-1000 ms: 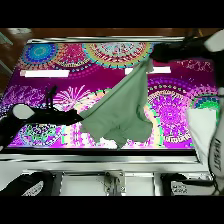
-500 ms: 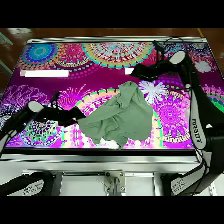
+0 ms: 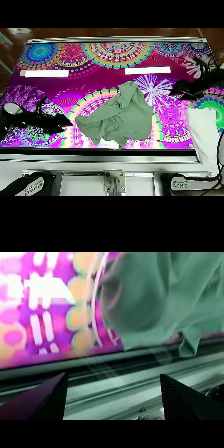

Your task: Fold the shirts.

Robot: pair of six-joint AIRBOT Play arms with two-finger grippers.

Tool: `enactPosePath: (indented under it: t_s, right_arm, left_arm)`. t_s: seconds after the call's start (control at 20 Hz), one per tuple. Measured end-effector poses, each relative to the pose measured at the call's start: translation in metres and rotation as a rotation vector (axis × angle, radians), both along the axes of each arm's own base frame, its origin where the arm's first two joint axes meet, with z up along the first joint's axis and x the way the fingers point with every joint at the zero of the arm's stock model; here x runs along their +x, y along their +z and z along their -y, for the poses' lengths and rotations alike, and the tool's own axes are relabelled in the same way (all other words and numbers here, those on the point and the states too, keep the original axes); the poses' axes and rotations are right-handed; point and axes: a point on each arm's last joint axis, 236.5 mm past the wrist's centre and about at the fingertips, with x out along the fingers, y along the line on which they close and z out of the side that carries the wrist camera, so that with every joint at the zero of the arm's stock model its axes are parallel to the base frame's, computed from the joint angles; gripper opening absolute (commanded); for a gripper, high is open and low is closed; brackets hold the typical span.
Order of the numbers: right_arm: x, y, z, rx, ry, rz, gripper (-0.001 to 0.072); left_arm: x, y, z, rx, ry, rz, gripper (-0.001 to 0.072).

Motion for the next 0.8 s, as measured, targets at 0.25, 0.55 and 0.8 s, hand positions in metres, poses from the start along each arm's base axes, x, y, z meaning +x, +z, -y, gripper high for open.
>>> enactPosePath:
  t_s: [0.25, 0.55, 0.8]
  right_arm:
    - [-0.037, -0.047, -0.024, 0.140, -0.031, -0.109, 0.0695]
    - [-0.040, -0.070, -0.029, 0.161, -0.081, -0.103, 0.0695]
    - [-0.054, -0.091, -0.030, 0.160, -0.085, -0.160, 0.0696]
  left_arm:
    - [-0.030, -0.037, 0.061, -0.057, -0.007, -0.012, 0.0717]
    - [-0.015, -0.064, 0.108, -0.059, 0.020, -0.005, 0.0716]
    - [0.010, -0.075, 0.126, -0.050, 0.032, 0.007, 0.0213]
